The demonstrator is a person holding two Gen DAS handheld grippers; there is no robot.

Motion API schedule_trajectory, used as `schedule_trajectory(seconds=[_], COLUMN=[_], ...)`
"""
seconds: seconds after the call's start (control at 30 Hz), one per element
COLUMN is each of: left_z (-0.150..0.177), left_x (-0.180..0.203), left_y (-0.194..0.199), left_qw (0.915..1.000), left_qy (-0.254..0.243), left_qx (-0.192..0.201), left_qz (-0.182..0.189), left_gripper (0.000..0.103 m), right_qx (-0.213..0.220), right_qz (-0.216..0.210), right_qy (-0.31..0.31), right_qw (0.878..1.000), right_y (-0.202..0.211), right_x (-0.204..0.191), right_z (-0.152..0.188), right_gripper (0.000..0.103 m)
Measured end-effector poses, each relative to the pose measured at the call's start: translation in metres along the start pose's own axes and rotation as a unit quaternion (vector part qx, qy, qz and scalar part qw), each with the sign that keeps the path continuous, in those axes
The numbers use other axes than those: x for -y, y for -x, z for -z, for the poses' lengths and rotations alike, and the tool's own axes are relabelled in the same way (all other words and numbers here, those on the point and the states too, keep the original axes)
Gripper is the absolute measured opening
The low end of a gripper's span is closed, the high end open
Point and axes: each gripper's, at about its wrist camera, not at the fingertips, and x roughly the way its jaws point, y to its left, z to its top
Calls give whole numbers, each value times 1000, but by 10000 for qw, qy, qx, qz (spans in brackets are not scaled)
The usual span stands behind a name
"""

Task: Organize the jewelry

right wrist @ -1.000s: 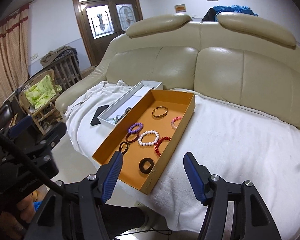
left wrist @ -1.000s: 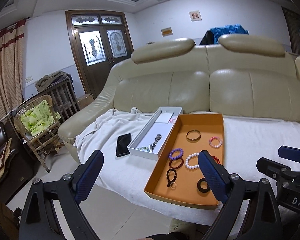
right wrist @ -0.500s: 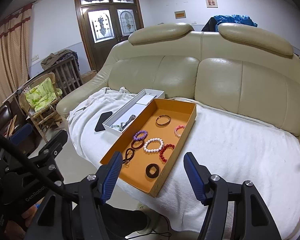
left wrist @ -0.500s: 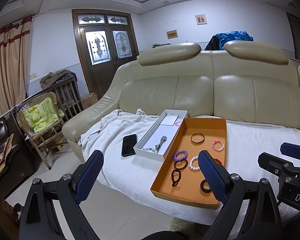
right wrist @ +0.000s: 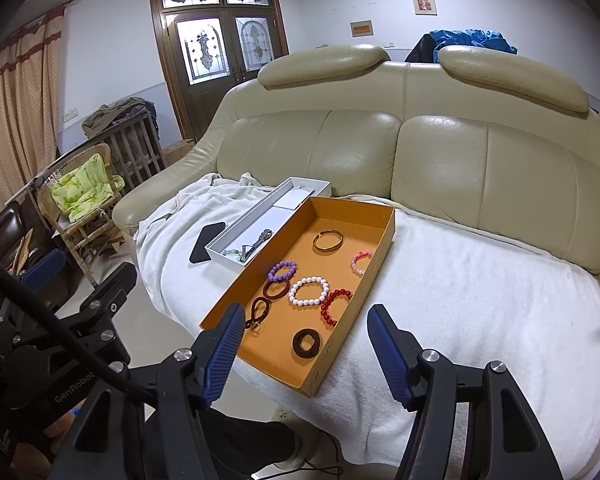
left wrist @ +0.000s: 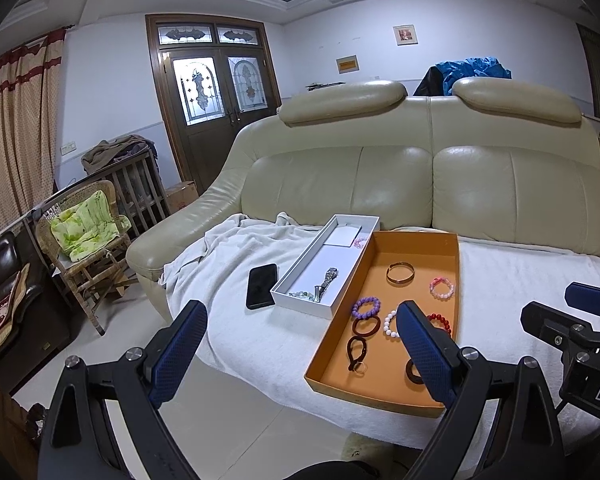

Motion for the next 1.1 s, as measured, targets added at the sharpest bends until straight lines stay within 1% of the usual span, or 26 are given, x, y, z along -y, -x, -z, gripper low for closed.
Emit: schedule_trajectory(seconds=[1.1], left_z=[2], left_x=[-8], left_y=[-9], left_qw=[10000], left_qy=[22], left_qx=[-75], left_qz=[1], left_gripper=[95], right_qx=[-4], right_qz=[29], right_qy=[45], right_qw=[10000], right_y=[-9], right_x=[0], right_z=[-3], right_gripper=[67])
